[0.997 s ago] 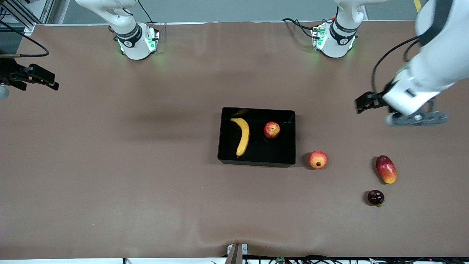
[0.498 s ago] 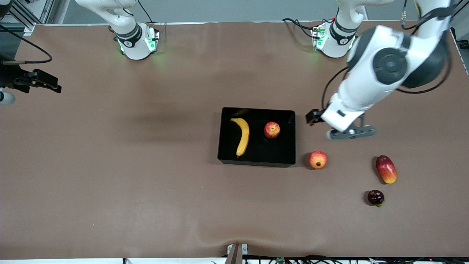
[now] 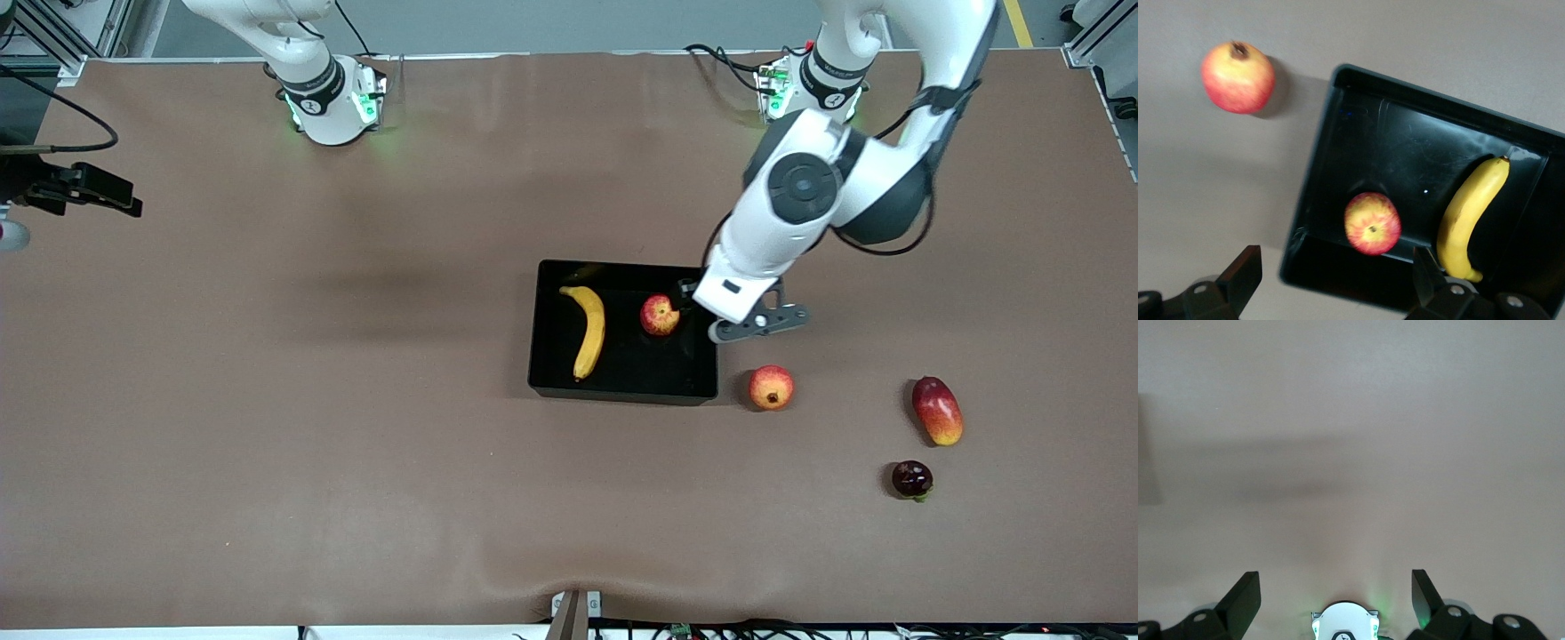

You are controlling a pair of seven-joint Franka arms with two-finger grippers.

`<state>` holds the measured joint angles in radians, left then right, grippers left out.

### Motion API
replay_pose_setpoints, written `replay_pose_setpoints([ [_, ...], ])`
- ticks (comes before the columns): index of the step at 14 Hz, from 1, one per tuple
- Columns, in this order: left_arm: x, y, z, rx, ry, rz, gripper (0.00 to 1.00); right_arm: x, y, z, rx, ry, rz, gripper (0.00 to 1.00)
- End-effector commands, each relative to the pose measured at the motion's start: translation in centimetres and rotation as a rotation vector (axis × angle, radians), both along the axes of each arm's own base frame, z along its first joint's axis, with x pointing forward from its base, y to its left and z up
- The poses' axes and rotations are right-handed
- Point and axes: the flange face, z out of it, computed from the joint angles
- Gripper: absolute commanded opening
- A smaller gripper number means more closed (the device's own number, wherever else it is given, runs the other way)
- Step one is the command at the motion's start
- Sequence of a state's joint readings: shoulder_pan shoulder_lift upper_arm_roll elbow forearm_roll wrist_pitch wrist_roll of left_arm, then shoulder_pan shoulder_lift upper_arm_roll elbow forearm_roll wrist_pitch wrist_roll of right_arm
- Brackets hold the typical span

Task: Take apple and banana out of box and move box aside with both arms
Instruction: 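Reach the left gripper into the black box toward the red apple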

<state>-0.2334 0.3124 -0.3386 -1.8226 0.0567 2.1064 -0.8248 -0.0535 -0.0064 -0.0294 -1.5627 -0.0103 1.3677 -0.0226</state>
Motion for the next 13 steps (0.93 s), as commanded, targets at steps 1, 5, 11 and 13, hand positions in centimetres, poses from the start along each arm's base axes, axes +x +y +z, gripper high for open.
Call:
replay_pose_setpoints([
  [1,-0.3,-2.1,-3.0,0.017,-0.021,0.041,1.00,-0.1,-2.8,-0.5,-0.004,0.033,-0.064,1.00],
  [5,-1.3,-4.9,-8.4,0.039,-0.026,0.067,1.00,-0.3,-5.2,0.1,-0.004,0.033,-0.118,1.00],
  [11,-2.3,-5.5,-13.5,0.087,0.014,0.054,1.00,3.4,-4.4,-0.6,-0.033,0.090,-0.198,1.00],
  [13,-2.6,-5.6,-14.5,0.093,0.030,0.050,1.00,3.5,-4.8,-0.5,-0.031,0.085,-0.202,1.00],
])
